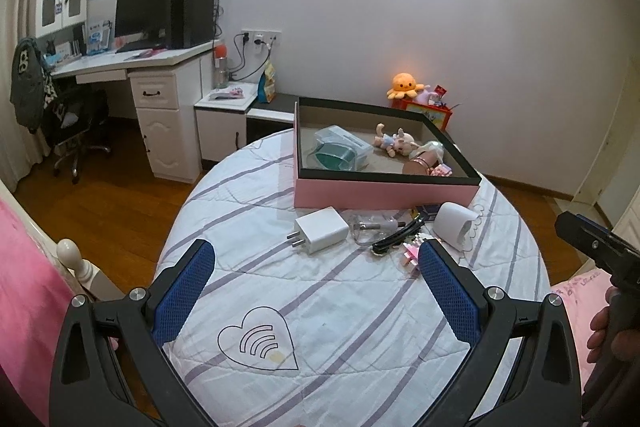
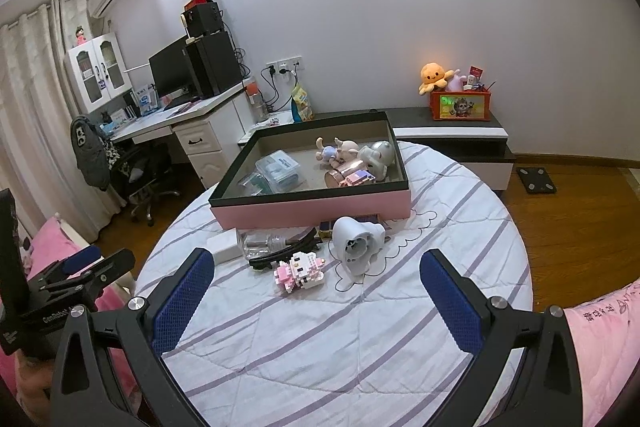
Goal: Organize rigid objects
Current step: 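Withdraw both tools back toward the remaining items on the table, then grasp the white plug charger with the left tool while the right tool grasps the white dryer toy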
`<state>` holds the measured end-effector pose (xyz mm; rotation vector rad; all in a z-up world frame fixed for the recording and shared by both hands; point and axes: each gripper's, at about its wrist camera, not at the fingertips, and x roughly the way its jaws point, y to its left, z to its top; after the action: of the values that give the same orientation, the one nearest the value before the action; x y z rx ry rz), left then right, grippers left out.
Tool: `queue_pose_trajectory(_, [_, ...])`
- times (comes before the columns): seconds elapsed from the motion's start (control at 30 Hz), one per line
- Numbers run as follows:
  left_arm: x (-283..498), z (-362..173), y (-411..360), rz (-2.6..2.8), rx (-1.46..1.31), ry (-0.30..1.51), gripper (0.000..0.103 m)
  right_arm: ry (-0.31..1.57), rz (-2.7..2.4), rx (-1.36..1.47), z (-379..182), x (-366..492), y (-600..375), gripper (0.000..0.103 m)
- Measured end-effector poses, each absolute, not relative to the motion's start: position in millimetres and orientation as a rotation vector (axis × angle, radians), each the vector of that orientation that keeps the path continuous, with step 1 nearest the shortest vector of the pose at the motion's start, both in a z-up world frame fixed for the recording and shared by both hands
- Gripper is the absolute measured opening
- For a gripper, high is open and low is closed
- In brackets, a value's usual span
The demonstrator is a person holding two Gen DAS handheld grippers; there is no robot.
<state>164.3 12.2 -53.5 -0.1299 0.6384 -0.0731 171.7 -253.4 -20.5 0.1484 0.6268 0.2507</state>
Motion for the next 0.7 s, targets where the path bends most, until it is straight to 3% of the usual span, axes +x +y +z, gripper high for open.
queue_pose_trajectory(0.7, [215.0, -91.7, 5.1, -0.063, -0.101, 0.749, 0.103, 0.715, 0.214, 0.138, -47.6, 201.9, -256.6, 0.103])
